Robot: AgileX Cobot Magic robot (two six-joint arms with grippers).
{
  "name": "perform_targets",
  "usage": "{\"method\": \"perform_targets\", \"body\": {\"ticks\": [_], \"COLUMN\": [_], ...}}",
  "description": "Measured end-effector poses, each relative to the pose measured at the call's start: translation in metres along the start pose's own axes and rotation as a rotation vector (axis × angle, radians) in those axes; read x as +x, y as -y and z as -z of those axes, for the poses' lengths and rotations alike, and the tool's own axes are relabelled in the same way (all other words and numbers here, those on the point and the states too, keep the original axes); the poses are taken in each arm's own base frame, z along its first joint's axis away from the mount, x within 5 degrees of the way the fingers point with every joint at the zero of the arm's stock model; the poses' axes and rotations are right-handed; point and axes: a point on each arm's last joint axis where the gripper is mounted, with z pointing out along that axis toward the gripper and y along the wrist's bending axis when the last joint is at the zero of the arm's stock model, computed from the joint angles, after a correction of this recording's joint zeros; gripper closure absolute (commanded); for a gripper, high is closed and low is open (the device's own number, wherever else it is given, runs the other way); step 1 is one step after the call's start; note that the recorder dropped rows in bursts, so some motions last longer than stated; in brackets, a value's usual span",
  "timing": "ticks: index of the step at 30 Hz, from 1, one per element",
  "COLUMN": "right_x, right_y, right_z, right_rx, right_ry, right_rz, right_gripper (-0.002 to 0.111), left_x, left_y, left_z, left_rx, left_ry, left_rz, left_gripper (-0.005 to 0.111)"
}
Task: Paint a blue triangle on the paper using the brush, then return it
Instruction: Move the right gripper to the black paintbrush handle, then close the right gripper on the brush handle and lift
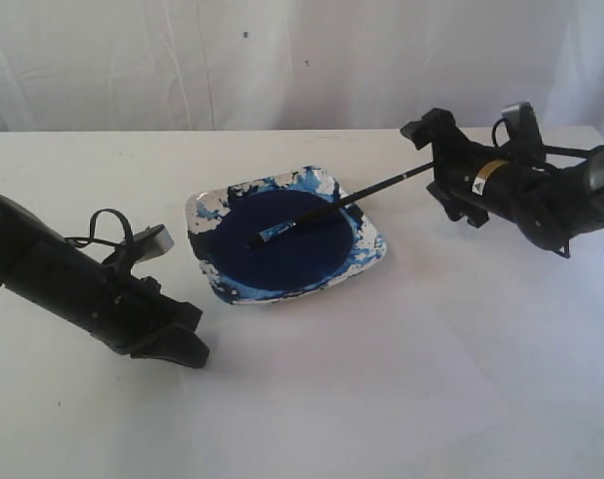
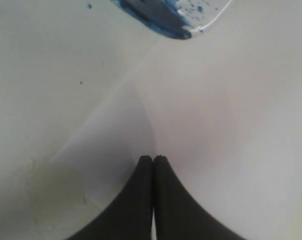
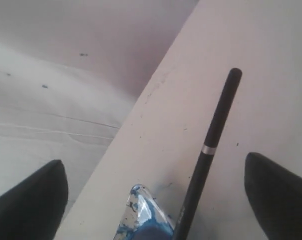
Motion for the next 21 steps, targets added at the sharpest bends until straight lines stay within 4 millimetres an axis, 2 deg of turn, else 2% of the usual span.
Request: {"method": "perform_targets", "body": {"ticks": [4, 13, 21], "right_x": [0.000, -0.004, -0.004], "right_y": [0.003, 0.005, 0.012], "right_z": [-0.011, -0.029, -0.042], "right_rx": [0.066, 0.100, 0.114], "right_ry": [-0.005, 0.003, 0.004], "right_rz": [-0.015, -0.027, -0.039], "right_gripper": [0.020, 0.026, 0.026], "left_x": [0.000, 0.000, 0.000], "left_y": [0.000, 0.000, 0.000], "left_z": [0.000, 0.000, 0.000], "left_rx": [0.000, 0.000, 0.000], "left_ry": [0.000, 0.000, 0.000], "left_rz": [0.000, 0.000, 0.000], "left_gripper": [0.107, 0.107, 0.107]}}
